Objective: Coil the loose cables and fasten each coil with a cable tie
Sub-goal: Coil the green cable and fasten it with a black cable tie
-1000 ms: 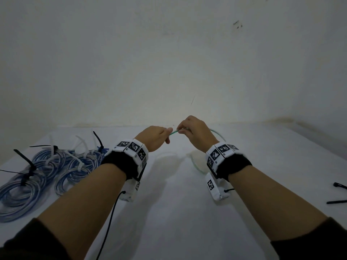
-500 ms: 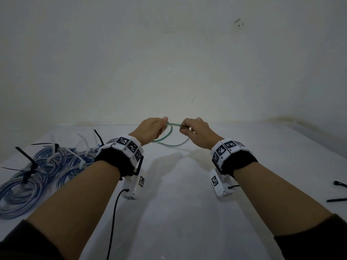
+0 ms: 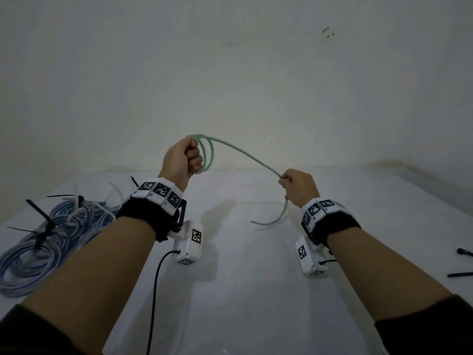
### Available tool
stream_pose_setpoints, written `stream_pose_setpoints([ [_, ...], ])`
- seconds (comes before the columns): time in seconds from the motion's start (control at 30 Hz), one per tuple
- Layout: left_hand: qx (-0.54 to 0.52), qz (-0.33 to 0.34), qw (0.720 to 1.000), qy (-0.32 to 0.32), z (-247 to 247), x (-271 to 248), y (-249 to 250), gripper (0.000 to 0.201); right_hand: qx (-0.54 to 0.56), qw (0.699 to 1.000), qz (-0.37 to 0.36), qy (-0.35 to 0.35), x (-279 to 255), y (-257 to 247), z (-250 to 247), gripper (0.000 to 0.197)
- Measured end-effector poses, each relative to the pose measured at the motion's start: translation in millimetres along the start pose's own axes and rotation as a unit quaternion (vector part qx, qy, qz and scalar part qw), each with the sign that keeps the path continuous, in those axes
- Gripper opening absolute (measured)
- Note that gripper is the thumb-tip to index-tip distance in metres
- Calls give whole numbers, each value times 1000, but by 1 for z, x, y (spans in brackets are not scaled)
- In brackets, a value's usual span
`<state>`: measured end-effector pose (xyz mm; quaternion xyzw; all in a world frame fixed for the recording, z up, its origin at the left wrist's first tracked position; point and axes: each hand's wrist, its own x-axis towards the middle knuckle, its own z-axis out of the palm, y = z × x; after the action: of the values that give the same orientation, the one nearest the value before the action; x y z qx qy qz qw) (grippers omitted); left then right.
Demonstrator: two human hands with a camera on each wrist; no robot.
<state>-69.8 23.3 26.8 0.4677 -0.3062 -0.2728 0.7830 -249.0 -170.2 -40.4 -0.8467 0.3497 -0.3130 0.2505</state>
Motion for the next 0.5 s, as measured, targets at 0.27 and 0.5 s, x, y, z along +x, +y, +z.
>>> stream_pose_setpoints([
  [0.27,-5,4,999,-51,14,-1,-13,31,56,995,-21,-75,-3,-16,7,21],
  [0.5,96,72,992,-48,20,0,-24,24,146,969,-45,-194,-16,-31,10,14],
])
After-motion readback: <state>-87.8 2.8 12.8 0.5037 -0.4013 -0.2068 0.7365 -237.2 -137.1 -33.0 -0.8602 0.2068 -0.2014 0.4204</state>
